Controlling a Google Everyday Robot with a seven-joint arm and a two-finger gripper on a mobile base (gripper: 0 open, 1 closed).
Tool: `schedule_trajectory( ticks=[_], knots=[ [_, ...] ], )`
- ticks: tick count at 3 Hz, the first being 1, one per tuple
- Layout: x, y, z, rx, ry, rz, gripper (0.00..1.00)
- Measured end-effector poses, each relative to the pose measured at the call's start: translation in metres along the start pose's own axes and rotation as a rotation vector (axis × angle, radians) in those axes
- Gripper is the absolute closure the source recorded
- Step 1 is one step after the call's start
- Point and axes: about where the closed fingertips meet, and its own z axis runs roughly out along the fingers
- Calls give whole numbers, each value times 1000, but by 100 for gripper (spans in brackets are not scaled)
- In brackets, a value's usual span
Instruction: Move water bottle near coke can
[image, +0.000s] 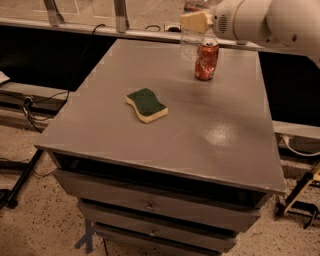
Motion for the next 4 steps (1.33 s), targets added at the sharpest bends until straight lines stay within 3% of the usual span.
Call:
schedule_trajectory(
  ticks=[2, 4],
  knots=[
    [25, -23, -72, 106, 34, 16, 100],
    [57, -44, -57, 89, 19, 12, 100]
  ],
)
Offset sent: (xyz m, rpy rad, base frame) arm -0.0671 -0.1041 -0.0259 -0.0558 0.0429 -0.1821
